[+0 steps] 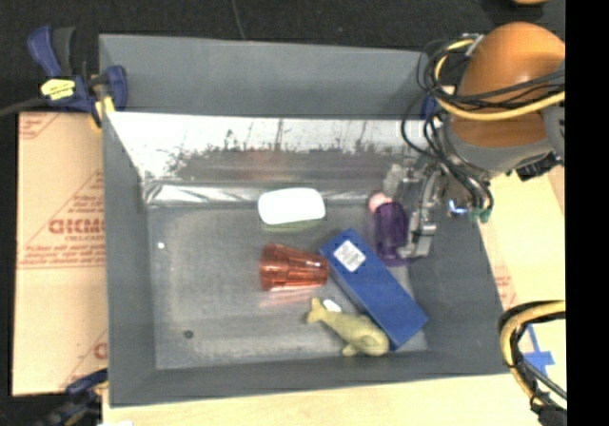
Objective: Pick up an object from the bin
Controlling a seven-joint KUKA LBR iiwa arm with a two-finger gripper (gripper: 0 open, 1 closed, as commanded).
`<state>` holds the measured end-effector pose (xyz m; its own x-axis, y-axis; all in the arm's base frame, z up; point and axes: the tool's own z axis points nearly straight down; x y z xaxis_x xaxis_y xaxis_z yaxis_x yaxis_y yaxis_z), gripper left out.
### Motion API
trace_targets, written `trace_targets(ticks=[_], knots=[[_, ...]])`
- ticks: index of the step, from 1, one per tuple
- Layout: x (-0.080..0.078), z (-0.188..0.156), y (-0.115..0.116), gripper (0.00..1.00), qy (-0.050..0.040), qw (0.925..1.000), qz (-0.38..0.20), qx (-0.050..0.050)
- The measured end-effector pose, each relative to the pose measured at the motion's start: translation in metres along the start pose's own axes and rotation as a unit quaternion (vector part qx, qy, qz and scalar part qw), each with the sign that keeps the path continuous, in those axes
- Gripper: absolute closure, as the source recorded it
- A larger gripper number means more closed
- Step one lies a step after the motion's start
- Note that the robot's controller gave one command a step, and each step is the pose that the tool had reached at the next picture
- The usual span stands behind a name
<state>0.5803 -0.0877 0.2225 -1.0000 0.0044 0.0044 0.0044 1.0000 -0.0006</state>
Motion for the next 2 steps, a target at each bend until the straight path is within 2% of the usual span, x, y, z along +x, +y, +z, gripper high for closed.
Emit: trace_targets(ticks=[1, 2], knots=[[-0.001, -0.005, 0.000, 0.00, -0.0043, 1.0000, -0.001, 0.001], [0.001, 0.072, 0.066, 0.00, -0.0072, 0.9996, 0.028, 0.000]])
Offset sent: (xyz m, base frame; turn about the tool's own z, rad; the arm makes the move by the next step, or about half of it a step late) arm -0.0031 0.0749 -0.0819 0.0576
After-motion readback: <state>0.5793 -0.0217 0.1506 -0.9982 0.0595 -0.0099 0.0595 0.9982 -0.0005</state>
